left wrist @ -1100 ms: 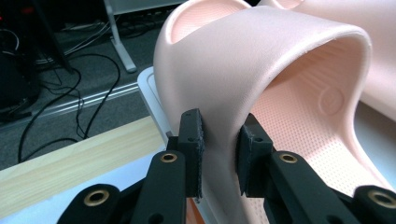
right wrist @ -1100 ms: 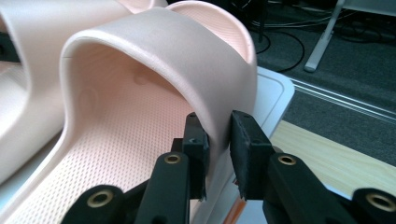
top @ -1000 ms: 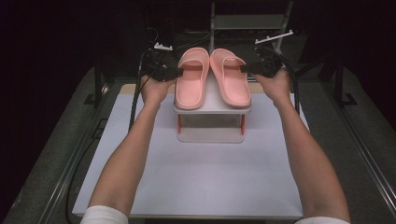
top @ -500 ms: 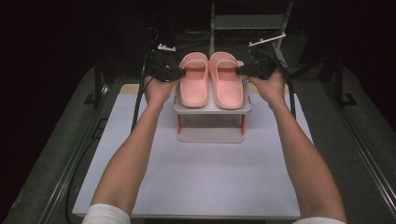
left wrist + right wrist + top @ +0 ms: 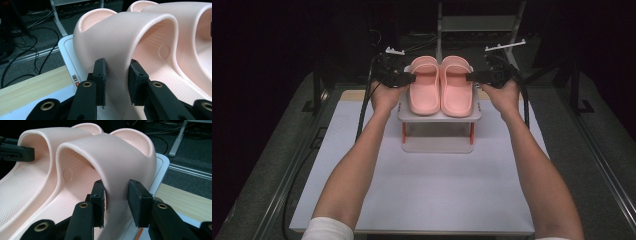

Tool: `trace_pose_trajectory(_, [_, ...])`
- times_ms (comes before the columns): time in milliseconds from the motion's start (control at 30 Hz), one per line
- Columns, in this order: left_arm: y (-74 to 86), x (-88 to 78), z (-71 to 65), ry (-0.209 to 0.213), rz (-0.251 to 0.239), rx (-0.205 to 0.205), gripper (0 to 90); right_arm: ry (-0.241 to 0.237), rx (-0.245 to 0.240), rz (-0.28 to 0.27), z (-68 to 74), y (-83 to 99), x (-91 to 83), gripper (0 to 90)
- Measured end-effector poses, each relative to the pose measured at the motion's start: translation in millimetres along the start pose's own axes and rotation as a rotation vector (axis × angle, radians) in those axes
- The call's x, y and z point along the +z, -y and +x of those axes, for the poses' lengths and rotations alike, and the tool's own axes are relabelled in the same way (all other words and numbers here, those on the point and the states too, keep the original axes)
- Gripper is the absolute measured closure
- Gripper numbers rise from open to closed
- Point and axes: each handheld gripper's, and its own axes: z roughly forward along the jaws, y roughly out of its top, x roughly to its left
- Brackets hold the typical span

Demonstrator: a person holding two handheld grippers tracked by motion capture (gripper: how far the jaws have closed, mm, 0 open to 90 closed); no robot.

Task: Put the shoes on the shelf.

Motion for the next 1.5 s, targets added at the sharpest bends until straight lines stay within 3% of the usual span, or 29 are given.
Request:
trace_pose_trajectory(200, [-0.3, -2.5, -0.2, 0.018, -0.015, -0.001, 68.4, -0.014, 0.019, -0.016, 0.1, 3.4, -1.1, 63.1])
trace_pose_trajectory(433, [0.7, -11.3, -2.5, 0.052, -0.06, 0.0, 62.6, -0.08, 0.043, -0.034, -3.0, 5.9, -9.9, 56.8])
trace_pose_trajectory(633, [1.7, -18.4, -5.5, 0.036, -0.067, 0.028, 59.9, -0.132, 0.025, -0.053, 4.5, 5.1, -19.7, 54.1])
trace_pose_trajectory(867, [8.1, -24.6, -0.2, 0.025, -0.065, 0.027, 56.7, -0.169, 0.018, -0.068, 8.5, 12.2, -27.5, 53.1])
trace_pose_trajectory(1067, [14.6, -33.0, 0.3, 0.054, -0.078, 0.021, 54.0, -0.21, 0.031, -0.082, 8.8, 20.5, -34.1, 53.2])
trace_pose_trajectory(1500, [25.9, -48.1, -0.2, 0.044, -0.086, 0.04, 48.3, -0.261, 0.013, -0.083, 13.1, 36.6, -47.8, 52.8])
